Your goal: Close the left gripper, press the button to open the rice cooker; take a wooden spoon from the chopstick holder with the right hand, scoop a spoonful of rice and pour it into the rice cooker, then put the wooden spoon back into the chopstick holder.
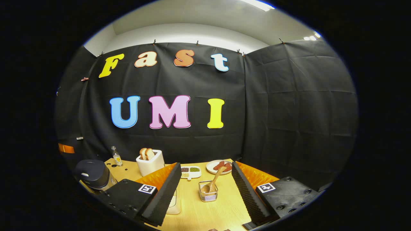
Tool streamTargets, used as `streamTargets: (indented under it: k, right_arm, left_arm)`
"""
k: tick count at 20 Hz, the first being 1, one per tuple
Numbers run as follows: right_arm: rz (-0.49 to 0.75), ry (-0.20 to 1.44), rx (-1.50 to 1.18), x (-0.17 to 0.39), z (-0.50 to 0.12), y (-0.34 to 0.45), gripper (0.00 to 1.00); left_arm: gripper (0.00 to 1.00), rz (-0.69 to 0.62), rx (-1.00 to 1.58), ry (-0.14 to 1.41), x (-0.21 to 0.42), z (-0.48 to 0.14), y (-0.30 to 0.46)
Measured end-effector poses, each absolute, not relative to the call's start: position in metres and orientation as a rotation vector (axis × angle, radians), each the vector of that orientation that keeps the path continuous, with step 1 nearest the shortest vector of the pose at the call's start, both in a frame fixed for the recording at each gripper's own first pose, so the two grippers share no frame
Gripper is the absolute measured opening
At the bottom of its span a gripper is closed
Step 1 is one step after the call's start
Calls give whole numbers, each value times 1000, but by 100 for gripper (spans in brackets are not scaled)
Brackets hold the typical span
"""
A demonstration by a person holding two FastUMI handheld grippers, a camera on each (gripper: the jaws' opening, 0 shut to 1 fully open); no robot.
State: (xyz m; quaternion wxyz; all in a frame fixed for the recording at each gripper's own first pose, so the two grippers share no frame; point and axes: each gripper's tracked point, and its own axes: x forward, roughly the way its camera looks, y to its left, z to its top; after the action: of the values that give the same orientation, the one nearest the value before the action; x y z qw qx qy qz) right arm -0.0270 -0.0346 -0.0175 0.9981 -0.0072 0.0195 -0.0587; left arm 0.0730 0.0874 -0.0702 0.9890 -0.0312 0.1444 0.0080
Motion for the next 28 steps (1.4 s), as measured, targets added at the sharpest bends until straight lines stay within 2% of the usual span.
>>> streamTargets:
  k: [1,10,15,20,28]
  right_arm:
    - [-126,46,-16,-28,-20,-37,98]
    - [-187,102,-33,-39,-32,-57,98]
    - [-191,121,-6,-43,-34,-57,98]
    - [-190,139,-13,-43,-41,-57,96]
    - [-130,166,-24,-30,-50,-41,98]
  left_arm:
    - [8,17,-74,313,75,-77,93]
    - [5,27,-131,526,79,-162,117]
    - [5,21,-155,552,80,-177,112]
    - [6,14,-39,559,78,-184,109]
    - [6,46,-12,579,76,-193,110]
